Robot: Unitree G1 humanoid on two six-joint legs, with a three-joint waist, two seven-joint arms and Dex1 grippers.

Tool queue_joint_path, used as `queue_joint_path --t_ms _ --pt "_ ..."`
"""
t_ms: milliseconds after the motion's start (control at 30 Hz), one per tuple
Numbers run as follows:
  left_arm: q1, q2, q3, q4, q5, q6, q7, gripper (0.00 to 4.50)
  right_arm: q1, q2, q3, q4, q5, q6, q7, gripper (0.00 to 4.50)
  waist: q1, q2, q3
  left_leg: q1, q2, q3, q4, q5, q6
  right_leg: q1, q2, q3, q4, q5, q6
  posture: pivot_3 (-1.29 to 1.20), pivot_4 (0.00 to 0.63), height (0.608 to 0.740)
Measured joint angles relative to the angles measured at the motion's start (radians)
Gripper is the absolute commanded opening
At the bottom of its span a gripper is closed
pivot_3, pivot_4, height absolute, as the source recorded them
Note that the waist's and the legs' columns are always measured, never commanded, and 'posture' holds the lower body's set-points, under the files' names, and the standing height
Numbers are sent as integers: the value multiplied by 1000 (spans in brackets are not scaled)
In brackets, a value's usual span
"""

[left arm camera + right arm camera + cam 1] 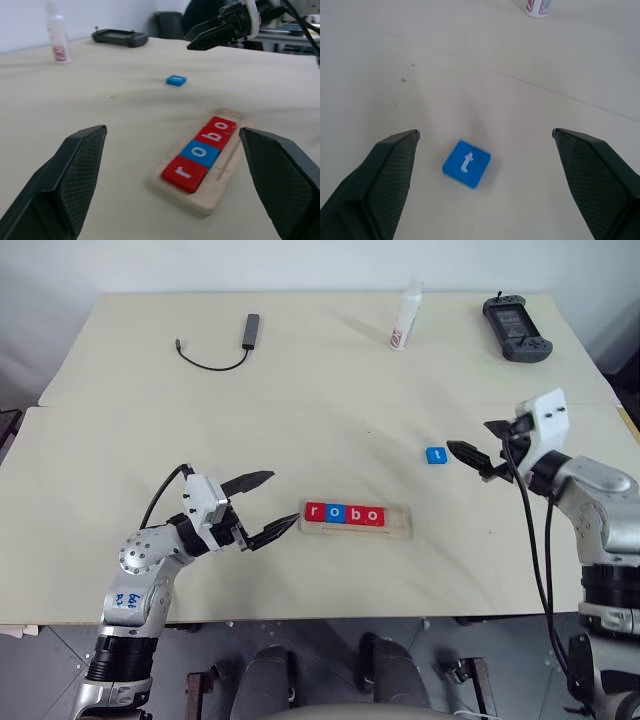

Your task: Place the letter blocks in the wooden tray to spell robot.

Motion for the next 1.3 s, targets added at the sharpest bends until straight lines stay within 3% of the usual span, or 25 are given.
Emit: queue_joint_path --t_ms 167,433,533,733,1000,1100,1300 --pt "16 -5 1 -31 0 11 26 4500 -134 37 99 162 -89 4 -59 4455 -2 0 0 0 0 0 0 0 0 -1 0 0 0 0 0 0 150 740" --pt "26 -8 -8 -51 1 13 48 4500 -246 84 134 332 -173 35 -152 4455 -4 0 0 -1 0 1 -2 0 0 -1 0 0 0 0 0 0 150 740" --pt "34 -8 -9 -54 1 13 49 4500 -247 90 132 312 -171 117 -158 4455 -5 0 0 0 0 1 -2 0 0 -1 0 0 0 0 0 0 150 740" --pt "36 -7 -9 -54 1 10 47 4500 -162 145 113 81 -129 341 -212 4455 -2 0 0 0 0 1 -3 0 0 -1 0 0 -1 0 0 0 150 740" --pt "15 -7 -22 -47 1 7 14 4500 -97 179 85 -13 -129 373 -290 4455 -4 0 0 0 0 1 -3 0 0 -1 0 0 -1 0 0 0 150 740" --pt "12 -7 -22 -33 1 7 -5 4500 -95 187 78 -15 -129 370 -309 3875 -4 0 0 0 0 1 -3 0 0 -1 0 0 -1 0 0 0 150 740" --pt "-5 -7 -29 -24 2 4 -24 4500 -81 193 57 -28 -124 372 -323 1819 -3 0 0 0 0 1 -3 0 0 -1 0 0 -1 0 0 0 150 740"
